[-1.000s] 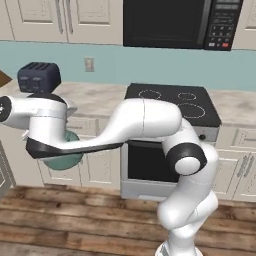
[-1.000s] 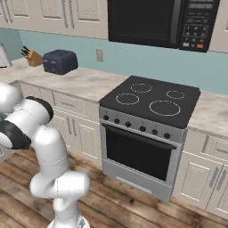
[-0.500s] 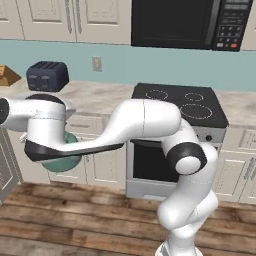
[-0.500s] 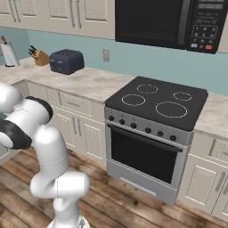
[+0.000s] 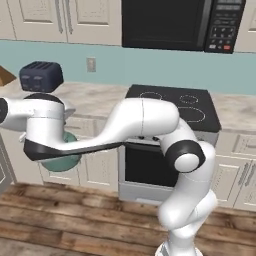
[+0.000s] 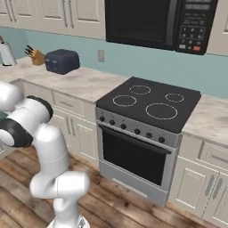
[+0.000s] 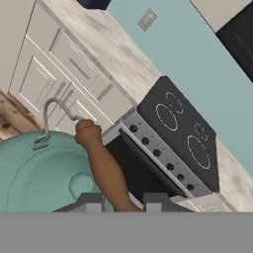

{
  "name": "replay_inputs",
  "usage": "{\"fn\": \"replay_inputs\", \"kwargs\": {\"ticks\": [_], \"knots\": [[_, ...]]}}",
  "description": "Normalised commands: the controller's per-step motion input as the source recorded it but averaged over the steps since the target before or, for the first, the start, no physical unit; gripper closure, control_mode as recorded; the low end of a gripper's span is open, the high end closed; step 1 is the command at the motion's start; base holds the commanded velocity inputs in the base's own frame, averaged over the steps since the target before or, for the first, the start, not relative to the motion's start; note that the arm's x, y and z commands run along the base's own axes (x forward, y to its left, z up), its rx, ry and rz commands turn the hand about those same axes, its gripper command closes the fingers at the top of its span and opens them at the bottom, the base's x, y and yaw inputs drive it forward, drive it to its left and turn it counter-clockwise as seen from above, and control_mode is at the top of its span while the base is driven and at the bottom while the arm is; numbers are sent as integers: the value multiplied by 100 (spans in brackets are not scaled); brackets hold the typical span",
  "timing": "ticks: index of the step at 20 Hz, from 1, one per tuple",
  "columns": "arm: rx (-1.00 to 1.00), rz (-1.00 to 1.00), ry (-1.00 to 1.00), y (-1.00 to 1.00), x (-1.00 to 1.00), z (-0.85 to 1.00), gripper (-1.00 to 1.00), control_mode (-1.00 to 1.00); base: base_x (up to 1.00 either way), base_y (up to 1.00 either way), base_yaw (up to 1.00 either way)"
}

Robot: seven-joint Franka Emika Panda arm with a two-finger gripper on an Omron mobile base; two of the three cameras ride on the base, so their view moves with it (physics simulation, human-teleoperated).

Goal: The kettle is done boiling. Turn off the stove, then wait for 300 timesteps before moving the kettle to the dining table.

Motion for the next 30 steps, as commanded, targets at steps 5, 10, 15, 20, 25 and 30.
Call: {"fn": "replay_inputs", "kwargs": {"ticks": [5, 10, 15, 20, 25, 30], "knots": [[0, 0, 0, 0, 0, 0, 100, 100, 16, -41, 18], [0, 0, 0, 0, 0, 0, 100, 100, -25, 0, 30], [0, 0, 0, 0, 0, 0, 100, 100, -25, 0, 35], [0, 0, 0, 0, 0, 0, 100, 100, -31, 0, 37], [0, 0, 0, 0, 0, 0, 100, 100, -31, 3, 38], [0, 0, 0, 0, 0, 0, 100, 100, -31, 12, 41]]}}
